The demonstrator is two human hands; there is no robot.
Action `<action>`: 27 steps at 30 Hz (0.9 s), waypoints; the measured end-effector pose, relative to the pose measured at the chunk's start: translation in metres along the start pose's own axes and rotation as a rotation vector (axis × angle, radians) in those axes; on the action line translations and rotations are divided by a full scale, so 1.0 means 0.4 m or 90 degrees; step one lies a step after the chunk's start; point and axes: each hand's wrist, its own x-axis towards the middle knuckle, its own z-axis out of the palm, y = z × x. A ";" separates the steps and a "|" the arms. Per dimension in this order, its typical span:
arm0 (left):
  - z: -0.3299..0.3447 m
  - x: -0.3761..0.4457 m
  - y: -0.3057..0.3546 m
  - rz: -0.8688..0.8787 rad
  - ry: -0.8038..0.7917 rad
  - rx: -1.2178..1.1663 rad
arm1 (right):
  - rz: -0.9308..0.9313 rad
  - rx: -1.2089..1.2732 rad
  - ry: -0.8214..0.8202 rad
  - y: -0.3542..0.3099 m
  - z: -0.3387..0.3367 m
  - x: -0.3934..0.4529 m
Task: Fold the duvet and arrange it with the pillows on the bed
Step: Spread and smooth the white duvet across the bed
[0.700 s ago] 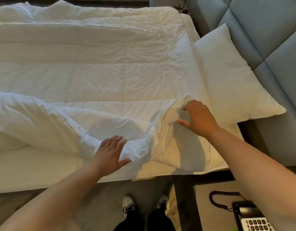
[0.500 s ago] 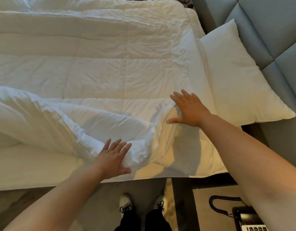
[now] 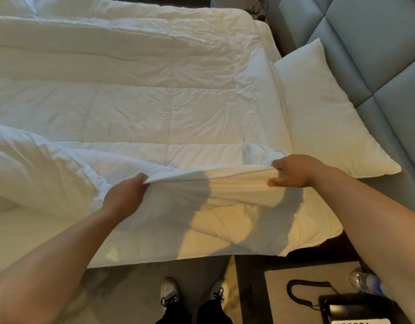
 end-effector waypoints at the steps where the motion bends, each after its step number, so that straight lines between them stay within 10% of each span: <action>1: -0.031 0.033 0.000 -0.014 0.027 -0.007 | 0.005 0.004 -0.009 0.005 -0.010 -0.011; 19: -0.425 0.377 0.046 -0.128 0.312 -0.005 | 0.149 -0.090 0.463 -0.025 -0.283 -0.022; 27: -0.487 0.558 0.102 -0.197 0.262 0.030 | 0.194 -0.164 0.606 0.048 -0.423 0.128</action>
